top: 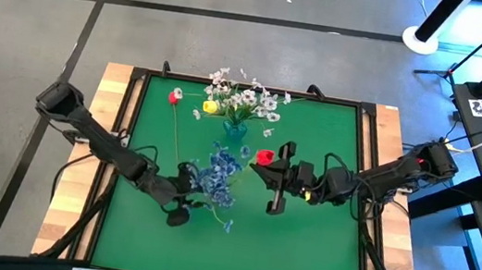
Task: Sort flowers into vase by color
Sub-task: Put the bottom red tulip into the violet vase
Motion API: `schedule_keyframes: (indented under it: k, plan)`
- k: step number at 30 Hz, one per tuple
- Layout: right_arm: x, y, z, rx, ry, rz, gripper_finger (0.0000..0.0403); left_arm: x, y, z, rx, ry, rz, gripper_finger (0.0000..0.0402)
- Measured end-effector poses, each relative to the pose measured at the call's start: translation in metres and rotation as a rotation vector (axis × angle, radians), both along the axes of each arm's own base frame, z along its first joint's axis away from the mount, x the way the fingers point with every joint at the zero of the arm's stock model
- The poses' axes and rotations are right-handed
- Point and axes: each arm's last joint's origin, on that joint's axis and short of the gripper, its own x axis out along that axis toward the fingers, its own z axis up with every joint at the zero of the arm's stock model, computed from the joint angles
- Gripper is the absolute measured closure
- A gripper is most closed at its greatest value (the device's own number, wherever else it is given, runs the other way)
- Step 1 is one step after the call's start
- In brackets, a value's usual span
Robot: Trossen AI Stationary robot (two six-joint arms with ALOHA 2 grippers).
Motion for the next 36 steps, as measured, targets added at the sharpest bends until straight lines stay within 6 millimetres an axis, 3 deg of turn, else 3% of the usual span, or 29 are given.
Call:
schedule_keyframes:
  k: [10,26,36]
  plan:
    - [0.010,0.004,-0.016,-0.017,0.014,-0.043,0.0400,0.010,0.004,-0.011,0.047,0.006,0.010,0.0218]
    - [-0.010,-0.006,0.012,-0.109,0.015,-0.180,0.0400,0.003,0.027,0.003,0.118,0.037,0.085,0.0218]
    - [-0.009,-0.008,0.013,-0.116,0.017,-0.183,0.0400,0.009,0.040,0.002,0.121,0.025,0.154,0.0218]
